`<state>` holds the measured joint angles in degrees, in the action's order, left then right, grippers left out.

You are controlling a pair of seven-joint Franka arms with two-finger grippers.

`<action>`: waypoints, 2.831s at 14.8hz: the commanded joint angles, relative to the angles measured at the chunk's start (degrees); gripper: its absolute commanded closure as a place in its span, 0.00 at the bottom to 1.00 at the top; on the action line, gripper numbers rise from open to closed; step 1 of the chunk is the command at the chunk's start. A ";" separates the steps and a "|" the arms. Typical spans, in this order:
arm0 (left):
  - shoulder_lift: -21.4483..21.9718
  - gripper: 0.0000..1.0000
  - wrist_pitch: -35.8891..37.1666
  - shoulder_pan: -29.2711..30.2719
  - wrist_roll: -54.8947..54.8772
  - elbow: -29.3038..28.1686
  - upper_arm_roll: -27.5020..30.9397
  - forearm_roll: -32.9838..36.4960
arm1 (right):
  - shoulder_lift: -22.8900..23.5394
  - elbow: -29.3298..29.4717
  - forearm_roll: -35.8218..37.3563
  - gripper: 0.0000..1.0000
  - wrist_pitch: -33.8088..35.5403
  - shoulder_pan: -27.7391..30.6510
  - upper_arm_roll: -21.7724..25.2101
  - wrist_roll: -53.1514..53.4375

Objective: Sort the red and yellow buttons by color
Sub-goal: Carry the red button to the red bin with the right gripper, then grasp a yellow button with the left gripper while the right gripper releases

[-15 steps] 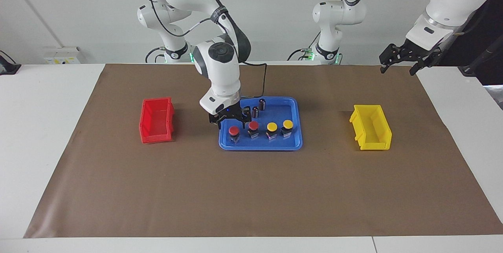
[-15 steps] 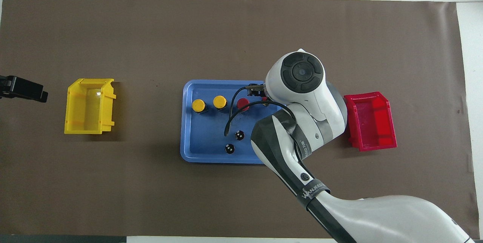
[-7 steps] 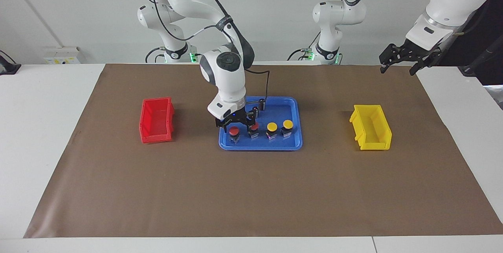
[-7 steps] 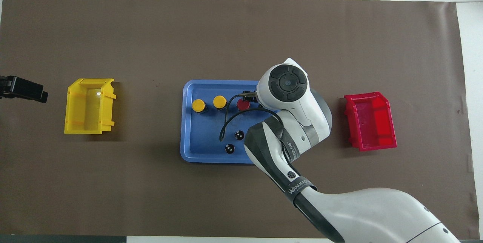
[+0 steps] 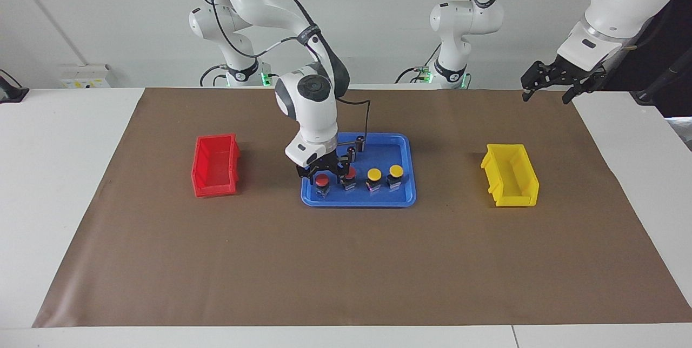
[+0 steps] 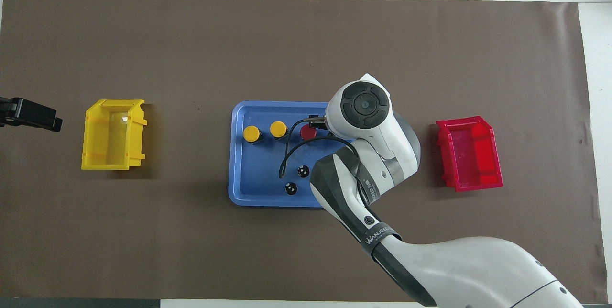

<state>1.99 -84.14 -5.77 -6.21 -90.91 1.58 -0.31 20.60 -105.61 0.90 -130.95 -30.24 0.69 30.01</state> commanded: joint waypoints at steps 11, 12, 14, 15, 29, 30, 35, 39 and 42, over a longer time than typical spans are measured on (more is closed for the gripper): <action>2.40 0.05 -5.48 -0.37 6.27 -4.43 -0.43 -0.22 | -5.81 9.37 -2.30 0.87 17.01 8.34 -0.34 -7.57; 3.54 0.06 -8.73 -1.16 10.74 -6.89 -1.13 -0.39 | -9.06 8.24 -2.31 0.87 20.17 10.36 -0.34 -11.34; 4.07 0.15 -15.06 -5.98 18.57 -11.29 -1.66 -0.57 | -16.43 1.85 -2.31 0.86 24.85 15.45 -0.25 -21.26; 3.82 0.17 -18.31 -8.70 22.43 -13.39 -1.66 -0.57 | -20.21 -2.62 -2.31 0.86 24.77 18.17 -0.17 -25.83; -11.21 0.28 -42.59 -26.48 44.97 -20.35 -1.66 -0.57 | -28.96 -27.36 2.53 0.86 6.86 29.45 -0.16 -41.27; -11.74 0.28 -42.77 -26.48 45.15 -20.62 -1.66 -0.57 | -28.95 -28.76 2.53 0.86 4.58 29.10 -0.16 -40.04; -11.65 0.28 -43.56 -28.06 45.85 -22.73 -1.66 -0.57 | -28.95 -32.63 2.53 0.86 0.17 28.75 -0.17 -39.42; -11.74 0.29 -46.11 -28.15 46.12 -24.13 -1.66 -0.57 | -27.99 -35.62 2.53 0.85 -3.95 29.27 -0.16 -39.33; -12.96 0.29 -47.25 -28.07 46.03 -24.40 -1.66 -0.57 | -27.46 -36.68 2.53 0.73 -5.64 29.19 -0.17 -39.15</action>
<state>-10.55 -129.05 -32.82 38.93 -113.78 -1.00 -0.57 -6.87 -141.21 2.70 -134.97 -1.64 0.81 -10.29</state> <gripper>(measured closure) 0.286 0.590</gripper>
